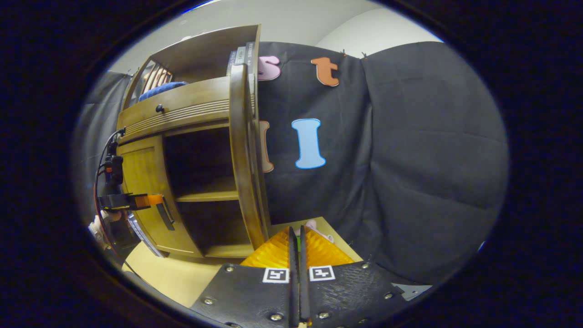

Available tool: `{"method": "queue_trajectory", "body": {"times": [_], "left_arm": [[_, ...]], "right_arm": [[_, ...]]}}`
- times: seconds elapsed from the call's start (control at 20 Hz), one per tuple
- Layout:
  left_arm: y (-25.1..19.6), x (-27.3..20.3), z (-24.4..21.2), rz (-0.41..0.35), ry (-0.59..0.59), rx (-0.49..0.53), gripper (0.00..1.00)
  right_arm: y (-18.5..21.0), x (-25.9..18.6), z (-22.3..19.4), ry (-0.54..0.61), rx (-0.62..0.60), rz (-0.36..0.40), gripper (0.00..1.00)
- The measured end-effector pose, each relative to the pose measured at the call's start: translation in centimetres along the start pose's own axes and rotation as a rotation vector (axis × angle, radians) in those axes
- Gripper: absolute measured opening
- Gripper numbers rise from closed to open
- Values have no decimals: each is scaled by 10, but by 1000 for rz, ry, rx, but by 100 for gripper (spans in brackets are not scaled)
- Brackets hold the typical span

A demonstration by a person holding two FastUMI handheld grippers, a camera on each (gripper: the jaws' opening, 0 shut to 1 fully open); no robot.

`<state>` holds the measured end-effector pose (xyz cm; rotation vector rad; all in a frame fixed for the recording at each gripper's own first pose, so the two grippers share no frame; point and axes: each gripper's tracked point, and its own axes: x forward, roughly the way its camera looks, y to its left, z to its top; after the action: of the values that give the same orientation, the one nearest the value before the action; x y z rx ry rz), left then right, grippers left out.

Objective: Open the right door of the double-door shoe cabinet with the right hand, and open the left door with the left hand.

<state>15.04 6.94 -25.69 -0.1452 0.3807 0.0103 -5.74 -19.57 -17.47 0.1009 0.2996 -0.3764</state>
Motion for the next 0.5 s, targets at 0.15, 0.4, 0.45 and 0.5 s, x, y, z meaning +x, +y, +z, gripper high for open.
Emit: {"method": "queue_trajectory", "body": {"times": [0.15,0.4,0.45,0.5], "left_arm": [[4,1,1,20,-8,13,41],[3,5,3,21,-13,45,38],[4,4,4,22,-17,54,37],[4,3,3,25,-16,59,36]], "right_arm": [[-1,-6,8,-25,55,17,2],[-5,-14,12,-39,45,19,2],[-5,-15,13,-41,43,22,2],[-5,-17,14,-43,41,24,2]]}}
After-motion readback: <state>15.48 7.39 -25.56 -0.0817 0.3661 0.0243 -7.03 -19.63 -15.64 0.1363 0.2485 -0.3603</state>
